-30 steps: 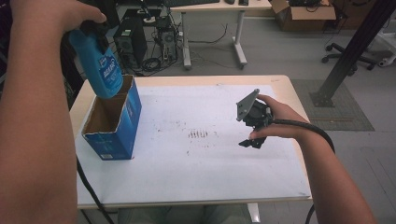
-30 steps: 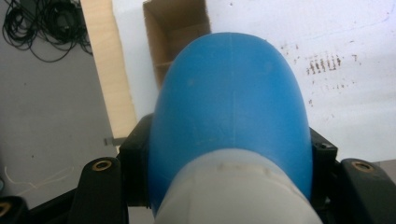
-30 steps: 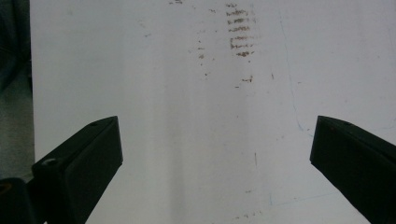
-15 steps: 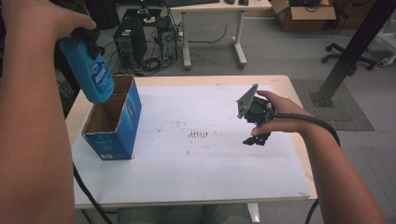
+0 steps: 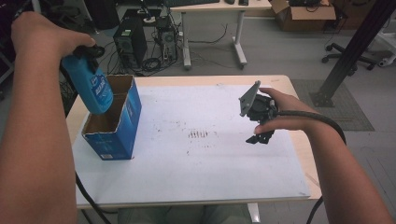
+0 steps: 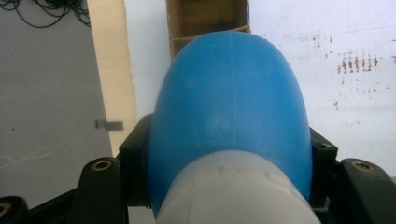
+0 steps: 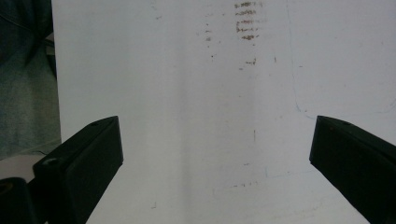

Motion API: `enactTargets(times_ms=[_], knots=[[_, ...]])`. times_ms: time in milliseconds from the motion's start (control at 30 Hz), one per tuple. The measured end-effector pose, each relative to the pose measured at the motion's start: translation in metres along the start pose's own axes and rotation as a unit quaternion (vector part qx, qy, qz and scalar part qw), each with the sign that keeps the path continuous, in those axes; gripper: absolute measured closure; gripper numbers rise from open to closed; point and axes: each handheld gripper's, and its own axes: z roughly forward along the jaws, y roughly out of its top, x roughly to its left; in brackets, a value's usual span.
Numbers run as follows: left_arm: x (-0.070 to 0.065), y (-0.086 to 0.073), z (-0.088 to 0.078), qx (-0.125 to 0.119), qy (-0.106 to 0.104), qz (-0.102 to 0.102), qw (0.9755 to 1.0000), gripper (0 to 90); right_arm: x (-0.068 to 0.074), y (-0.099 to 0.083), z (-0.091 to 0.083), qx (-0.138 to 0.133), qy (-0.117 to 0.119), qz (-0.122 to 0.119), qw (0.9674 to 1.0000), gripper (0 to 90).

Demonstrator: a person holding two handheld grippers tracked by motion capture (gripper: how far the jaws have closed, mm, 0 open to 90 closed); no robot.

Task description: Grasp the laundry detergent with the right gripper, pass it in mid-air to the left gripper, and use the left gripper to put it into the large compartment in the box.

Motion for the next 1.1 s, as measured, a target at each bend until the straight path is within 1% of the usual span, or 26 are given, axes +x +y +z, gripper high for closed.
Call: enactTargets(times_ms=[67, 133, 167, 200, 233, 333, 400, 433, 467, 500, 533, 600, 633, 667, 933, 1000, 1067, 1100], knots=[[0.001, 0.0, 0.003, 0.001, -0.002, -0.001, 1.0, 37.8, 0.0, 0.0, 0.0, -0.001, 0.0, 0.0, 1.0, 2.8], [0.003, -0.001, 0.01, 0.002, -0.006, -0.001, 1.0, 37.8, 0.001, 0.001, 0.0, -0.002, -0.001, -0.001, 1.0, 2.8], [0.003, -0.001, 0.01, 0.002, -0.006, -0.001, 1.0, 37.8, 0.001, 0.001, 0.0, -0.002, -0.001, -0.001, 1.0, 2.8], [0.002, -0.002, 0.016, 0.004, -0.005, -0.002, 1.0, 37.8, 0.0, 0.001, 0.0, -0.002, -0.001, -0.001, 1.0, 2.8], [0.002, -0.002, 0.016, 0.004, -0.005, -0.002, 1.0, 37.8, 0.0, 0.001, 0.0, -0.002, -0.001, -0.001, 1.0, 2.8], [0.001, -0.003, 0.024, 0.007, -0.002, 0.0, 1.0, 37.8, 0.0, 0.002, 0.0, -0.003, -0.001, -0.002, 1.0, 2.8], [0.001, -0.004, 0.032, 0.007, -0.003, 0.003, 1.0, 37.8, 0.001, 0.003, -0.001, -0.002, -0.001, -0.005, 1.0, 2.8], [0.001, -0.004, 0.032, 0.007, -0.003, 0.003, 1.0, 37.8, 0.001, 0.003, -0.001, -0.002, -0.001, -0.005, 1.0, 2.8], [0.0, -0.005, 0.035, 0.009, -0.003, 0.004, 0.9999, 37.8, 0.001, 0.003, -0.001, -0.003, -0.002, -0.006, 1.0, 2.8], [-0.001, -0.005, 0.041, 0.012, -0.002, 0.008, 0.9999, 37.8, 0.0, 0.003, 0.0, -0.004, -0.002, -0.005, 1.0, 2.8], [-0.001, -0.005, 0.041, 0.012, -0.002, 0.008, 0.9999, 37.8, 0.0, 0.003, 0.0, -0.004, -0.002, -0.005, 1.0, 2.8], [-0.003, -0.006, 0.05, 0.015, -0.002, 0.013, 0.9998, 37.8, 0.001, 0.003, 0.001, -0.003, -0.001, -0.003, 1.0, 2.8], [-0.003, -0.006, 0.05, 0.015, -0.002, 0.013, 0.9998, 37.8, 0.0, 0.003, 0.001, -0.004, -0.001, -0.004, 1.0, 2.8], [-0.004, -0.006, 0.056, 0.018, -0.004, 0.015, 0.9997, 37.8, 0.001, 0.003, 0.001, -0.004, -0.001, -0.003, 1.0, 2.8], [-0.004, -0.007, 0.071, 0.019, -0.004, 0.018, 0.9996, 37.8, 0.002, 0.001, 0.001, -0.005, -0.003, -0.003, 1.0, 2.8], [-0.003, -0.008, 0.077, 0.022, 0.0, 0.018, 0.9996, 37.9, 0.002, 0.001, 0.001, -0.006, -0.002, -0.001, 1.0, 2.8], [-0.003, -0.008, 0.079, 0.02, 0.002, 0.018, 0.9996, 37.8, 0.002, 0.0, 0.001, -0.005, -0.003, -0.001, 1.0, 2.8], [-0.003, -0.009, 0.083, 0.02, 0.002, 0.018, 0.9996, 37.9, 0.002, 0.0, 0.001, -0.003, -0.003, -0.001, 1.0, 2.8]])
